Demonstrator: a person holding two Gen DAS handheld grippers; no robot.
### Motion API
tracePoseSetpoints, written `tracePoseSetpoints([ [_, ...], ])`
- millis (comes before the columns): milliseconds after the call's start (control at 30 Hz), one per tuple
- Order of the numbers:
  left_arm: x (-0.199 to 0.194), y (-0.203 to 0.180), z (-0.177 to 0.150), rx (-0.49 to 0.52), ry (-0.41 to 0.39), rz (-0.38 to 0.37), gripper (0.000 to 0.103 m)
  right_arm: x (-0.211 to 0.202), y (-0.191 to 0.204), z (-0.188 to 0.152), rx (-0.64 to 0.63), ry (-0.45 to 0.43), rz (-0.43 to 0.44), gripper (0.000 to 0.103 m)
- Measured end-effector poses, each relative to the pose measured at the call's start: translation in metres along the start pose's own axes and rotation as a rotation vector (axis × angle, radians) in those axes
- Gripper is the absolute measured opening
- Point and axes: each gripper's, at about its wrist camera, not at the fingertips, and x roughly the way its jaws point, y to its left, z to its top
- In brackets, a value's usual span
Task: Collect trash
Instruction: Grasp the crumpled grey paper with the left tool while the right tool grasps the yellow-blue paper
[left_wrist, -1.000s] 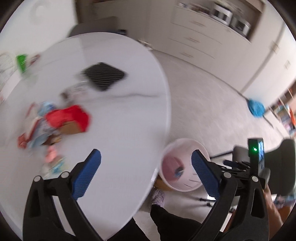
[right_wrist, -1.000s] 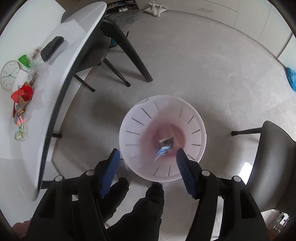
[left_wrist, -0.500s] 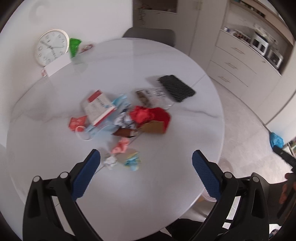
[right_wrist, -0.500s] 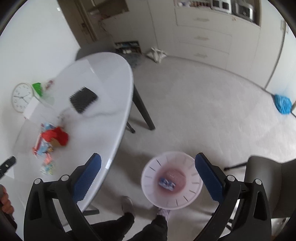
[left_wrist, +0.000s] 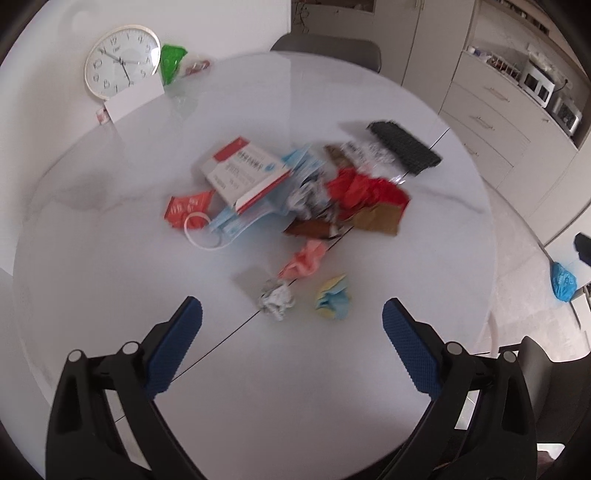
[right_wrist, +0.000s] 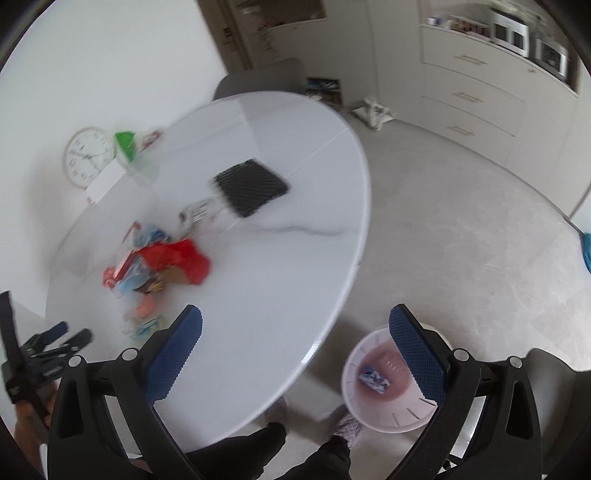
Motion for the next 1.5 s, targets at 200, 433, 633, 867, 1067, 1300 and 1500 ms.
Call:
tracePoseSetpoints([
  [200,0.050,0.014,0.001,-0.023,0.055,-0.009,0.083,0.017,0.047,0.000,-0.081,0.045,0.024,0.101],
  [433,0.097,0.023,0.004,-0.043,0.118,-0.041,0.061,0.037,0.089,-0.001,-0.128,0.097,0.040,0.101],
  [633,0.112,0.027,-0.002,-0.053,0.146,-0.072,0.038,0.053,0.115,-0.004,-0.167,0.139,0.061,0.101],
  [867,0.108,0.039,-0.001,-0.102,0.126,-0.086,0.032,0.079,0.148,-0.012,-0.268,0.176,0.100,0.101],
  [1067,0.070,0.051,0.003,-0.143,0.086,-0.059,0.032,0.128,0.189,-0.030,-0.380,0.249,0.160,0.090],
  [1300,0.037,0.062,0.001,-0.179,0.067,-0.036,0.032,0.175,0.231,-0.049,-0.481,0.314,0.146,0.078],
  [1500,0.031,0.069,-0.003,-0.175,0.069,-0.020,0.032,0.193,0.245,-0.060,-0.526,0.358,0.111,0.049],
])
